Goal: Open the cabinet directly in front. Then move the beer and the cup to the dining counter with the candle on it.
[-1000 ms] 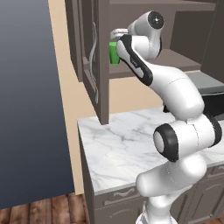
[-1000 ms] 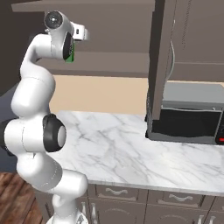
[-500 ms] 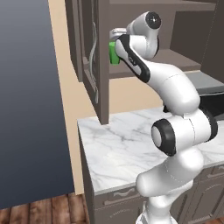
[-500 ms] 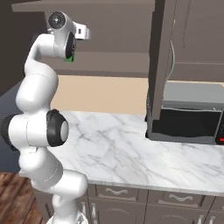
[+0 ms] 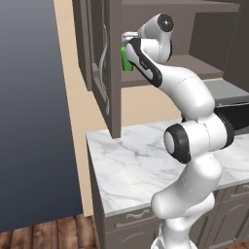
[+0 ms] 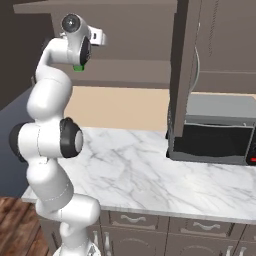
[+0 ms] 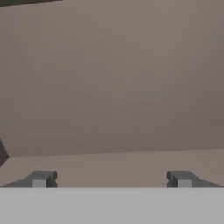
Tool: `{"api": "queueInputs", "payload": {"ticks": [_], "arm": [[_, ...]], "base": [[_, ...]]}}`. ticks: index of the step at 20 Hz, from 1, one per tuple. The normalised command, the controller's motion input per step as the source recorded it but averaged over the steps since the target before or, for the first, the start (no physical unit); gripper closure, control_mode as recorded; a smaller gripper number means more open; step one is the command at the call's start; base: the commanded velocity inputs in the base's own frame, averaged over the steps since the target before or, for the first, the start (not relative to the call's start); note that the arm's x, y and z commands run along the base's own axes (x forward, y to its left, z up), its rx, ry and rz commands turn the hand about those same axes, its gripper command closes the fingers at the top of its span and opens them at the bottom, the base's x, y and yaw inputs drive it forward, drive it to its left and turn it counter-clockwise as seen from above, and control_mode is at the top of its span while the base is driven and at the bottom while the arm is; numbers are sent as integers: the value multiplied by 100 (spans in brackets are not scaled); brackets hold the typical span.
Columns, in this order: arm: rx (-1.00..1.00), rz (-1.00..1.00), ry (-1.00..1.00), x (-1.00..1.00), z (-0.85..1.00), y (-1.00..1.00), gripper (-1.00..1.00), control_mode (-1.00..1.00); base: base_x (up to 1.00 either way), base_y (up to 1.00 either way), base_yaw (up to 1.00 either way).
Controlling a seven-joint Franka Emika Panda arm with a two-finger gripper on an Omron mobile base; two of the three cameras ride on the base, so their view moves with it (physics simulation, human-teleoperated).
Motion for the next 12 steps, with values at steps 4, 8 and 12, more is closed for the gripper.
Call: {"api": "queueInputs", "payload": {"ticks": [4, 8, 12], "arm": [[0, 0, 7, 14, -28, 0, -100, -100], [0, 0, 4, 2, -36, 0, -100, -100], [0, 0, 0, 12, -26, 0, -100, -100]], "base": [[0, 0, 0], [0, 0, 0], [0, 0, 0]]}}
